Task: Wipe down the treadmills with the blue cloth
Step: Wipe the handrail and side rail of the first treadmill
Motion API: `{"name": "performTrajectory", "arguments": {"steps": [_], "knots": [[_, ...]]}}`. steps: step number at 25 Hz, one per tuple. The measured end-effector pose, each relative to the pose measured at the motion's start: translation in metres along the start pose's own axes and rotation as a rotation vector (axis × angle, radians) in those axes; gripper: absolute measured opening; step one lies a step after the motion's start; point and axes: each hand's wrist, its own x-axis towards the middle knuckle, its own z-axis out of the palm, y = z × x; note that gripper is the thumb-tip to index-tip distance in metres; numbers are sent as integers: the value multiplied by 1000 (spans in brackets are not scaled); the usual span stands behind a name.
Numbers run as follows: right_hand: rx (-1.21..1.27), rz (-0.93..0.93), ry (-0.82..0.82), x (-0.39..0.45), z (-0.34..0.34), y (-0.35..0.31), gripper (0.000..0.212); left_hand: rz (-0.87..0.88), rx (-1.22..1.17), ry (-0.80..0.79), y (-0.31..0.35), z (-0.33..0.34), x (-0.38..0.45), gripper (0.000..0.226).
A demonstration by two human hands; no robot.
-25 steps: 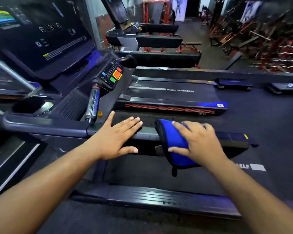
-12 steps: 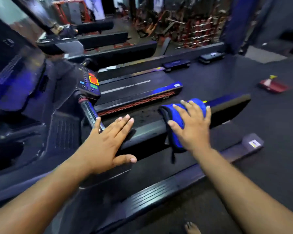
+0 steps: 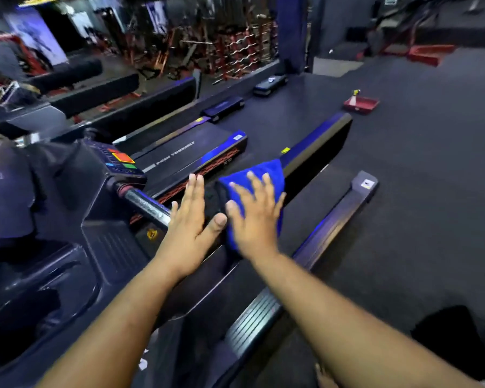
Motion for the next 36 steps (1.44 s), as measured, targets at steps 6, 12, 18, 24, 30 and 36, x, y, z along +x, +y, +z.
{"name": "performTrajectory", "arguments": {"steps": [6,12,18,24,30,36], "knots": [[62,1,9,-25,10,10,60,4,72,-104,1,0,2,105],[194,149,56,5,5,-5,53,-7,389,-189,14,7,6,110],[-189,-163,-145,82,-22,47,51,33,448,-193,28,20,48,114],[-309,20,-200,156,-58,91,42,53,537,-316,39,43,92,118],[-295,-195,-249,145,-69,124,57,52,535,-361,39,49,108,114],[-368,170,-251,235,-77,148,51,37,579,-366,43,50,105,107]]}}
